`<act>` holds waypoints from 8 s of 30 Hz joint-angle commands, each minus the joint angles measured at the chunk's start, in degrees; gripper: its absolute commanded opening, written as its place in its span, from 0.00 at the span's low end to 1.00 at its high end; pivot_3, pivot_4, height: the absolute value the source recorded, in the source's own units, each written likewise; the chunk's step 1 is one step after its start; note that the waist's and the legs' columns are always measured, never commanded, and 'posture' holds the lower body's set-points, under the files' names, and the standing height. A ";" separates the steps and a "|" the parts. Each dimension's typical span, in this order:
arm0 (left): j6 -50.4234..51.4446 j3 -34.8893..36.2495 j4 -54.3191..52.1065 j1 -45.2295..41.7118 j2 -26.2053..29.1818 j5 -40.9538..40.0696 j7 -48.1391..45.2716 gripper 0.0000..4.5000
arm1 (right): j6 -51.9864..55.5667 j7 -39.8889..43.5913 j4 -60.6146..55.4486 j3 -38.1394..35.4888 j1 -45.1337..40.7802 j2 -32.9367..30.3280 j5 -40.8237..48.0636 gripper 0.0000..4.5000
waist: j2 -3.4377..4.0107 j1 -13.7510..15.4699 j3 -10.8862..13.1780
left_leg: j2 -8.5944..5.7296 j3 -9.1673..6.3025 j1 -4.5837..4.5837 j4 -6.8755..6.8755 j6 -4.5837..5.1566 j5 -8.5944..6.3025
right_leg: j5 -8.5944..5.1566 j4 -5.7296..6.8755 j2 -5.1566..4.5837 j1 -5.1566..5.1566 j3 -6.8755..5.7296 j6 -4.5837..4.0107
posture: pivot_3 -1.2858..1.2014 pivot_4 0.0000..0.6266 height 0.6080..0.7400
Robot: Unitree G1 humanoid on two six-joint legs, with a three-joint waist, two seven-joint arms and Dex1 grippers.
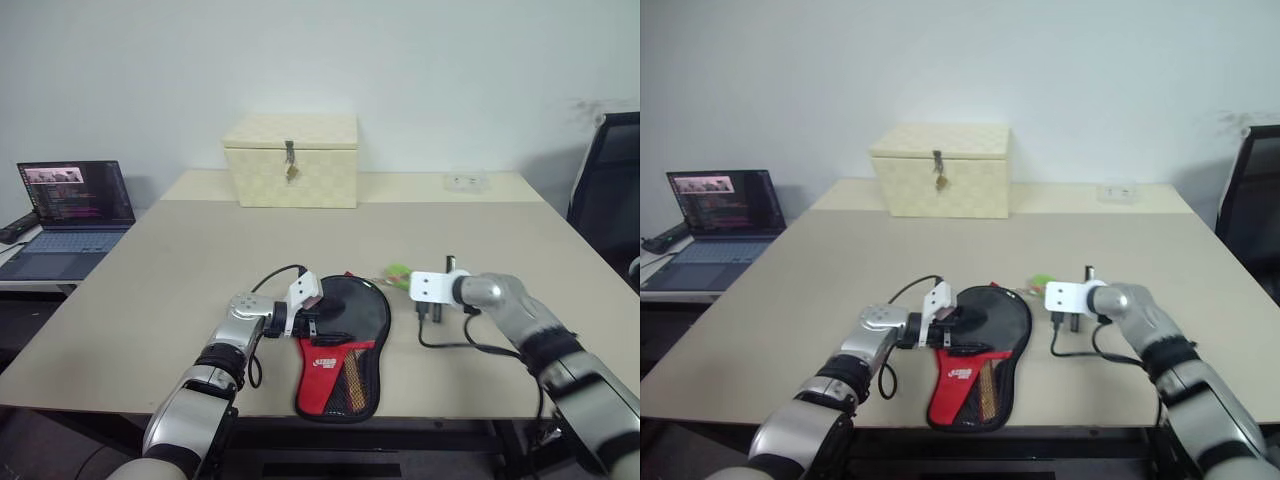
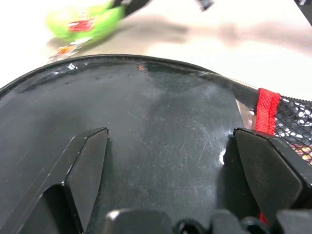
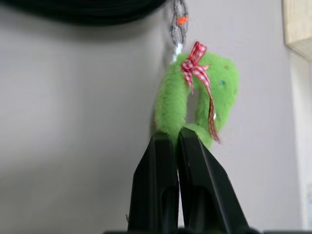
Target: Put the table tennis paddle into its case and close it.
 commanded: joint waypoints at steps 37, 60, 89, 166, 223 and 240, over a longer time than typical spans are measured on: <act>-1.32 0.14 6.87 -3.06 -4.88 3.67 3.25 1.00 | 64.04 17.78 -77.23 -9.22 26.63 -17.73 47.50 0.10 | 0.02 1.52 -0.03 | -0.06 -0.12 0.03 0.25 0.07 -0.22 | -0.04 -1.01 -0.16 0.63 -0.14 0.78 | 0.52 0.24 1.00; 35.38 7.24 -51.55 19.62 19.63 -19.68 -12.68 1.00 | 71.87 -20.51 -37.51 -22.17 10.81 13.25 46.20 0.34 | 0.02 -1.48 0.22 | 0.27 -0.27 -0.46 0.07 0.10 -0.26 | 0.21 -0.67 -0.11 -0.25 0.17 0.16 | 0.52 0.24 1.00; 40.44 9.85 -63.38 28.09 28.24 -25.31 -6.97 1.00 | 87.81 -26.67 -47.39 -34.10 9.97 20.76 53.90 0.75 | 0.12 -1.17 0.28 | 0.27 -0.06 -0.58 0.12 0.11 -0.27 | 0.13 -0.56 -0.05 -0.33 0.11 0.05 | 0.52 0.24 1.00; 28.51 2.21 -51.93 20.36 22.42 -17.76 -5.54 1.00 | 33.72 -9.29 12.88 -13.91 -22.07 33.18 28.96 0.69 | 0.15 -2.76 0.30 | 0.31 -0.01 -0.75 0.16 0.11 -0.26 | 0.07 0.04 -0.03 -0.87 0.15 -0.09 | 0.52 0.24 1.00; 0.71 -5.91 -2.27 1.41 4.89 -0.34 -13.68 1.00 | 61.00 0.10 -66.33 -6.00 33.06 -11.97 49.98 0.01 | -0.03 0.61 0.06 | 0.02 -0.18 -0.46 0.32 0.14 -0.26 | -0.09 -0.53 0.04 -0.02 -0.15 0.47 | 0.52 0.24 1.00; 1.83 -5.60 -2.09 0.37 3.84 0.17 -12.73 1.00 | 62.81 3.10 -78.03 -1.18 36.22 -13.19 57.95 0.01 | -0.05 0.88 0.03 | -0.02 -0.22 -0.44 0.36 0.14 -0.26 | 0.05 -0.93 -0.04 0.23 -0.17 0.72 | 0.52 0.24 1.00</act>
